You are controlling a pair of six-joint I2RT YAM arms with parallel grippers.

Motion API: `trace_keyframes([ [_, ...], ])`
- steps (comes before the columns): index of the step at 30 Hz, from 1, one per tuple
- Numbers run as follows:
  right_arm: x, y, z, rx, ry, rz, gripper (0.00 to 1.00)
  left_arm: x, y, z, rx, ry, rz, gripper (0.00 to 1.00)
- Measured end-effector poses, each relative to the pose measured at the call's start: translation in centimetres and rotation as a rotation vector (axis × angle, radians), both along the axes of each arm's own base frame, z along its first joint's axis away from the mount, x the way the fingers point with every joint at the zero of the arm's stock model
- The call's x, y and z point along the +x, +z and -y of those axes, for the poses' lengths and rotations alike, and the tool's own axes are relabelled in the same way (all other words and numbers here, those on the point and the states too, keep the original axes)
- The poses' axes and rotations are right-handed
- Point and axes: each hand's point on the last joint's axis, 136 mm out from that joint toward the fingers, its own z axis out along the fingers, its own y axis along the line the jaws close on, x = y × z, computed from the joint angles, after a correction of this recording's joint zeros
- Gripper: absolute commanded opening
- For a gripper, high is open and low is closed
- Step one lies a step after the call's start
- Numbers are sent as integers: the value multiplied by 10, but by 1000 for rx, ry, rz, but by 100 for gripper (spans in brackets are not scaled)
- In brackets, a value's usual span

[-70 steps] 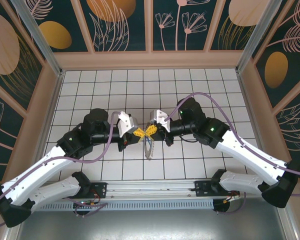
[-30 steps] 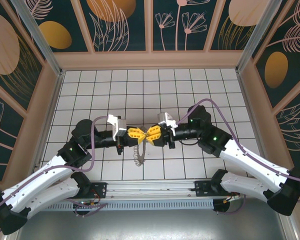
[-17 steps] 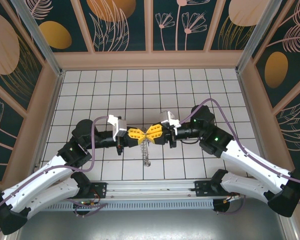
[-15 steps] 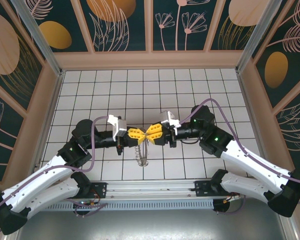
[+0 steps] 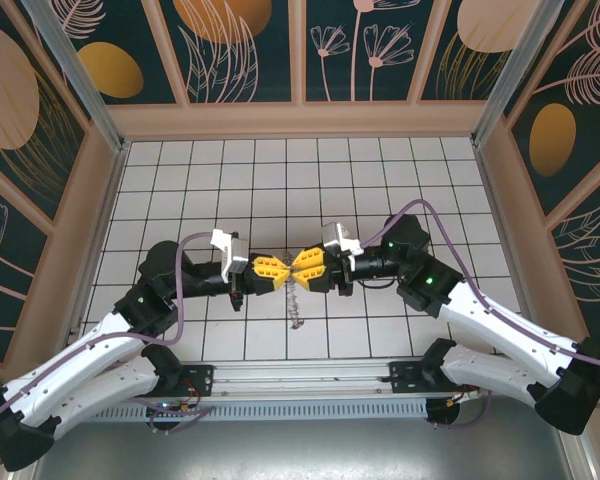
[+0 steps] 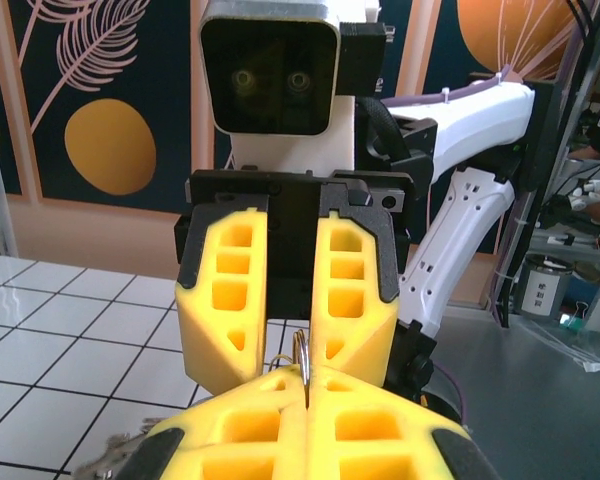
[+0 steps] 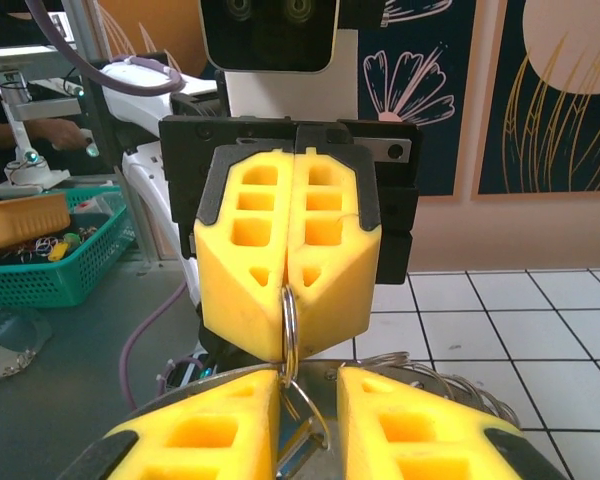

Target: Put the keys on the keyring

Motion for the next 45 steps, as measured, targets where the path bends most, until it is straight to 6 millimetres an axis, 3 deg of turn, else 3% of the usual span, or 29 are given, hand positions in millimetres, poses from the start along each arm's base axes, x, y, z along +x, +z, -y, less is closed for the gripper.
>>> trace_keyframes([
  [19,-9,13,3,151,65,-53,16,-4,9,-4,-36,-2,23,0],
  [35,-8,9,-2,155,87,-87,16,-4,7,-4,-32,-5,20,0],
  [37,-8,8,-2,152,90,-90,13,-4,7,-4,-31,-5,19,0],
  [40,-8,7,-3,146,99,-95,0,-4,6,-3,-30,-5,18,0],
  [45,-9,7,-3,141,108,-79,0,-4,6,-3,-29,-5,17,0],
])
